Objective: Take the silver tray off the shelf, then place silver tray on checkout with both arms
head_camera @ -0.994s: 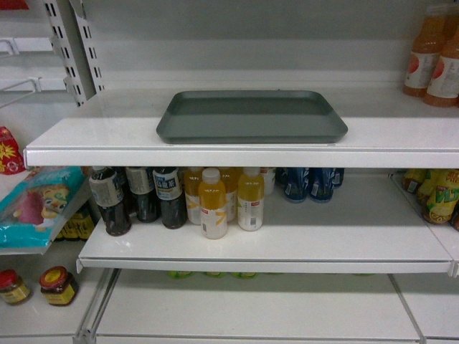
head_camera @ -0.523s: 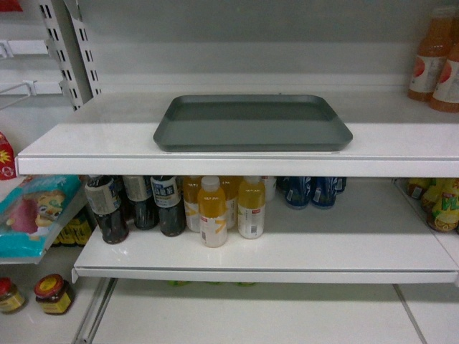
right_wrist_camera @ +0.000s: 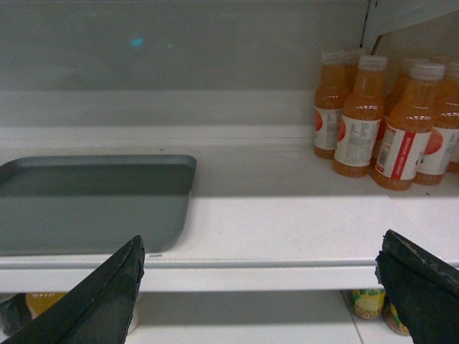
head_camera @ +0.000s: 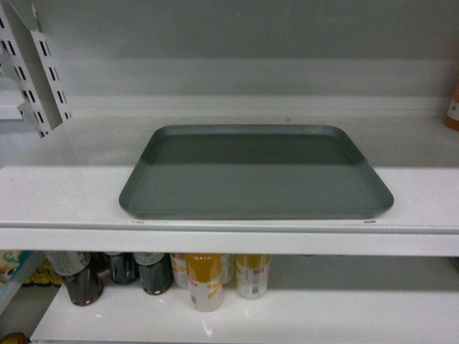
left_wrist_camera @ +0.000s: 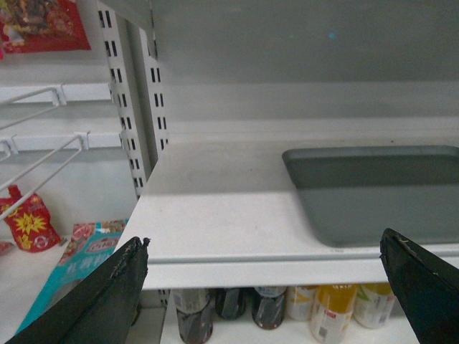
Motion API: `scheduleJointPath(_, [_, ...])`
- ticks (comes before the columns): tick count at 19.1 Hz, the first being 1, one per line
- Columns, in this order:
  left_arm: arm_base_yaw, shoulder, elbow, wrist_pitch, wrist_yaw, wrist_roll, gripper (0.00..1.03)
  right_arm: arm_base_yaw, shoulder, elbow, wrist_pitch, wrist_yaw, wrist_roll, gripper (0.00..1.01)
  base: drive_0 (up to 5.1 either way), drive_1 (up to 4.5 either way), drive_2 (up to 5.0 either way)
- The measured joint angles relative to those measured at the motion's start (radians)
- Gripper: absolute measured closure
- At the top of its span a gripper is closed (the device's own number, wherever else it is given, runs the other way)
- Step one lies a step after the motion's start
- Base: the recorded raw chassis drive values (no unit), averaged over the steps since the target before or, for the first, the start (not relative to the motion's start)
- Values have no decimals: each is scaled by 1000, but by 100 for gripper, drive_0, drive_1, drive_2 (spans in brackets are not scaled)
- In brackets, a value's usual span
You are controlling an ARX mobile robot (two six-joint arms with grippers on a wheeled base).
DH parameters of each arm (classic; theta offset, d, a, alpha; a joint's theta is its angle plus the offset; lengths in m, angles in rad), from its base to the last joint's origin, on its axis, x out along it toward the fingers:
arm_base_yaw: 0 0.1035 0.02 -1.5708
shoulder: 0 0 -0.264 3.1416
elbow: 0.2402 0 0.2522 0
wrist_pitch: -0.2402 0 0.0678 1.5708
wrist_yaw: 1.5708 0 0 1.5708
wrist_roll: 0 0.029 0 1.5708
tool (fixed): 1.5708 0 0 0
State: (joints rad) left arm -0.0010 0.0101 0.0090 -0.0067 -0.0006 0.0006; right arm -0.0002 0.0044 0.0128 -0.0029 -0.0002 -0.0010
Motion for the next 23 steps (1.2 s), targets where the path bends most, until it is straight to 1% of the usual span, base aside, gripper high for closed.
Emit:
scheduleJointPath(5, [0, 0, 0, 4, 0, 0, 5, 0, 0, 0, -4, 0, 0, 3, 2, 374, -370])
scheduleJointPath(23, [0, 0, 0, 3, 0, 0, 5, 0, 0, 0, -1, 0, 0, 3, 0, 0, 0])
